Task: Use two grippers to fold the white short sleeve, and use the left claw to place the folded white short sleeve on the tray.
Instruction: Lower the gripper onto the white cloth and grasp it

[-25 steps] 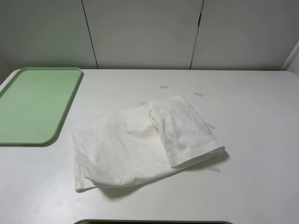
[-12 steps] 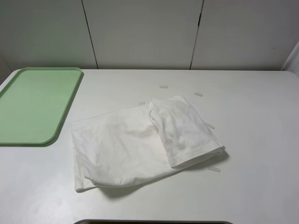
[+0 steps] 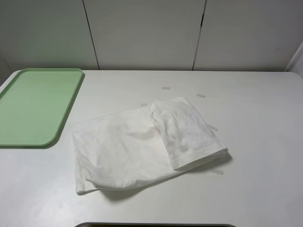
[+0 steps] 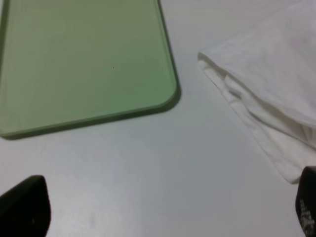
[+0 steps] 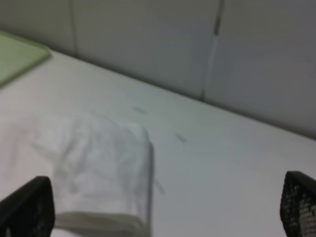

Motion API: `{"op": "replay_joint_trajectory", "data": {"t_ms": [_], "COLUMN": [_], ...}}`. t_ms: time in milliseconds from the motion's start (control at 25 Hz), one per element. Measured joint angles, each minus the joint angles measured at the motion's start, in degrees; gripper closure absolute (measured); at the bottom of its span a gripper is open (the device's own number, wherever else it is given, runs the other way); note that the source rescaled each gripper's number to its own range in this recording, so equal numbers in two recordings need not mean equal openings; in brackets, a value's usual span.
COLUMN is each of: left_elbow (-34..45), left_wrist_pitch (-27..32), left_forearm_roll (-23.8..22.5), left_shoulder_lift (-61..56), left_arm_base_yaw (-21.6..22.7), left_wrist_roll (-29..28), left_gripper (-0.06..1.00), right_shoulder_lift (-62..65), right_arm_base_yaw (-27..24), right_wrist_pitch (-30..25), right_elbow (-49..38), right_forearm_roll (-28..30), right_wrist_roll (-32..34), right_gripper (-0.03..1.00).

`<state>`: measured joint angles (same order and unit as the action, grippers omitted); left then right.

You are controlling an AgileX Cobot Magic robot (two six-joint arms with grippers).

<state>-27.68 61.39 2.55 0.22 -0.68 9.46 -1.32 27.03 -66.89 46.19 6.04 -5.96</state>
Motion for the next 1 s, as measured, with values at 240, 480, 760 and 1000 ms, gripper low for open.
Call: {"op": "replay_joint_trajectory", "data": {"t_ms": [240, 480, 760, 1000], "left_elbow": [0.0, 0.0, 0.0, 0.0], "left_wrist_pitch": [0.0, 0.0, 0.0, 0.0], "left_forearm_roll": [-0.1, -0.1, -0.1, -0.1], "left_shoulder_lift": [0.0, 0.0, 0.0, 0.0], "left_arm_base_yaw": [0.0, 0.0, 0.0, 0.0], "left_wrist_roll": [0.0, 0.0, 0.0, 0.0], "left_gripper": [-0.06, -0.06, -0.06, -0.06], "right_shoulder_lift": [1.74, 1.74, 1.74, 1.74], "right_arm_base_yaw": [0.0, 0.0, 0.0, 0.0], "right_wrist_pitch": [6.81, 9.9, 10.08, 8.11], "right_elbow": [-6.89, -11.86, -16.38, -17.61], "right_forearm_roll": [-5.18, -6.49, -6.98, -6.94], "right_wrist_roll": [-0.05, -1.12, -1.94, -1.94], "right_gripper": [-0.03, -0.03, -0.03, -0.03]}}
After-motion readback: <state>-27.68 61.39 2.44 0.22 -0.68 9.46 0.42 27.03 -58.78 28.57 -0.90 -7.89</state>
